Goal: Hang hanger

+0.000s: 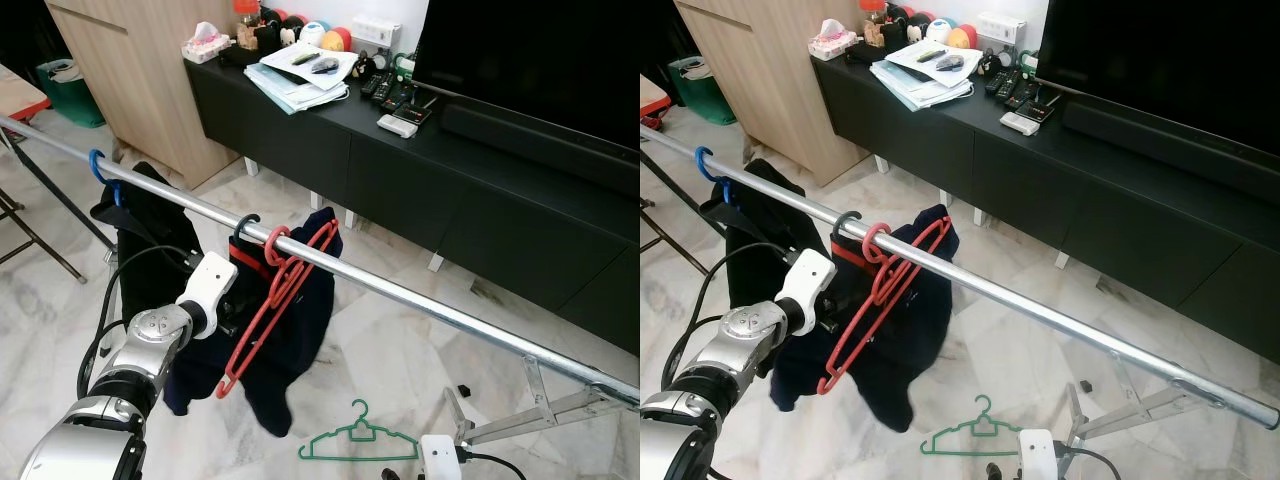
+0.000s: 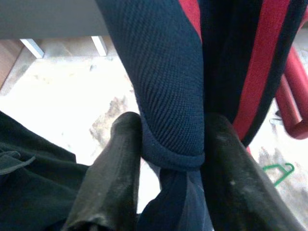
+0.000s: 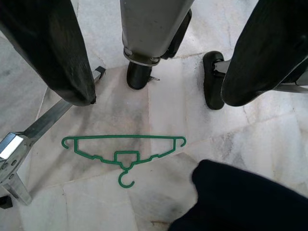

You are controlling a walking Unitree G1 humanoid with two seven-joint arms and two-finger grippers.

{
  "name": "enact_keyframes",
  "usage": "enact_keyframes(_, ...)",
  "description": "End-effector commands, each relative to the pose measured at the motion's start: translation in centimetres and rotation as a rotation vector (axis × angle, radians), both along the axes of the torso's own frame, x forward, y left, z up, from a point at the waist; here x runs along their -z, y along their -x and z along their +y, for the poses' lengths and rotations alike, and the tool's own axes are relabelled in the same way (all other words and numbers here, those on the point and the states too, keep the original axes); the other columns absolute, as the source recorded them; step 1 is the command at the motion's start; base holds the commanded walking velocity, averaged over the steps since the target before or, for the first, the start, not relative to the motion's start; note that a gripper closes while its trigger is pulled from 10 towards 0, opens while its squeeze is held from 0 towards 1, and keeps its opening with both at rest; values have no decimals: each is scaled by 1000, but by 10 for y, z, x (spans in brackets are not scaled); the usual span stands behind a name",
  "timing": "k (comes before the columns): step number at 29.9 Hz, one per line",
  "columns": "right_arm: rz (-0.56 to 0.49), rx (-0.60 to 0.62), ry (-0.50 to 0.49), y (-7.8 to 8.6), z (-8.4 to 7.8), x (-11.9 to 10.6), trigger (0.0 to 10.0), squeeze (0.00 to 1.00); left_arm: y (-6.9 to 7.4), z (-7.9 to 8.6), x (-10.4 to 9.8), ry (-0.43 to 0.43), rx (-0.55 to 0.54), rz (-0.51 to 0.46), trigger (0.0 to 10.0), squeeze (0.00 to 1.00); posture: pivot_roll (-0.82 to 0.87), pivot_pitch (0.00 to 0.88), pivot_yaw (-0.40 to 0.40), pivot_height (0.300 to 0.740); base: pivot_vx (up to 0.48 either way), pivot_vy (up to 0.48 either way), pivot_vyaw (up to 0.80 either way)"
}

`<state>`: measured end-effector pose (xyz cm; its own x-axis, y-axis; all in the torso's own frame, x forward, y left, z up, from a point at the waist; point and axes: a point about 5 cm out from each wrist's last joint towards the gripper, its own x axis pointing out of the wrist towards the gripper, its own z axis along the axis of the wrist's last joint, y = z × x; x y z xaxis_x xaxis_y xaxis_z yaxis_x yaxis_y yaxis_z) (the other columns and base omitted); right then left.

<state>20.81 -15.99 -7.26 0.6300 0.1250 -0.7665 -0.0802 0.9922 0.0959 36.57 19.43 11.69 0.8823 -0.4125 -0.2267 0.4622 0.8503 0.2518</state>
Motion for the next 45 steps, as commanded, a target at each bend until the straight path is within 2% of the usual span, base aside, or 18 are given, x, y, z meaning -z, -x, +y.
enact_keyframes(1,15,-1,-2,4,1,2,10000,0,3,2,3,33,-17,-4,10000,1000,78,176,6,740,0,0,0)
enact_keyframes(7,14,1,-2,3,2,2,10000,0,4,5,-3,82,-26,-47,10000,1000,80,165,7,740,0,0,0)
enact_keyframes(11,13,3,-1,2,2,1,10000,0,13,8,-6,100,8,-75,10000,1000,85,150,7,740,0,0,0)
enact_keyframes(17,13,4,-1,1,2,1,10000,0,22,17,-10,109,-19,-110,10000,1000,92,133,4,740,0,0,0)
enact_keyframes(19,11,4,0,-1,2,0,10000,0,35,22,-16,114,-31,-148,10000,1000,103,120,-4,740,0,0,0)
enact_keyframes(22,10,4,2,-2,2,-1,10000,0,45,22,-21,106,-25,-164,10000,1000,111,113,-9,740,0,0,0)
enact_keyframes(27,8,3,3,-4,2,-1,10000,0,53,26,-32,96,-46,-207,10000,1000,119,104,-13,740,0,0,0)
enact_keyframes(30,7,6,3,-5,3,-2,10000,0,56,43,-55,71,-176,-344,10000,992,123,93,-16,740,0,0,0)
enact_keyframes(31,6,8,3,-5,3,-2,10000,0,55,59,-61,78,-286,-382,10000,0,127,88,-17,740,0,0,0)
enact_keyframes(32,6,8,3,-5,3,-2,10000,0,55,59,-61,78,-286,-382,10000,0,127,88,-17,740,0,0,0)
enact_keyframes(33,6,11,2,-6,3,-2,10000,0,59,88,-68,94,-481,-421,10000,0,129,82,-17,740,0,0,0)
enact_keyframes(34,6,12,2,-6,4,-2,10000,0,65,108,-67,99,-604,-423,10000,0,132,78,-17,740,0,0,0)
enact_keyframes(38,6,13,3,-6,4,-2,10000,0,67,114,-66,97,-635,-419,10000,0,132,78,-17,740,0,0,0)
enact_keyframes(39,6,15,3,-6,4,-2,10000,0,72,122,-58,71,-668,-390,10000,0,137,71,-15,740,0,0,0)
enact_keyframes(41,8,21,2,-6,5,-2,10000,0,91,140,-9,59,-753,-200,10000,0,141,58,-14,740,0,0,0)
enact_keyframes(43,10,28,1,-6,6,-2,10000,0,118,147,46,93,-827,22,10000,0,138,48,-15,740,0,0,0)
enact_keyframes(44,10,28,1,-6,6,-2,10000,0,118,147,46,93,-827,22,10000,0,138,48,-15,740,0,0,0)
enact_keyframes(45,10,30,1,-6,6,-2,10000,0,131,146,71,89,-850,133,10000,0,137,47,-15,740,0,0,0)
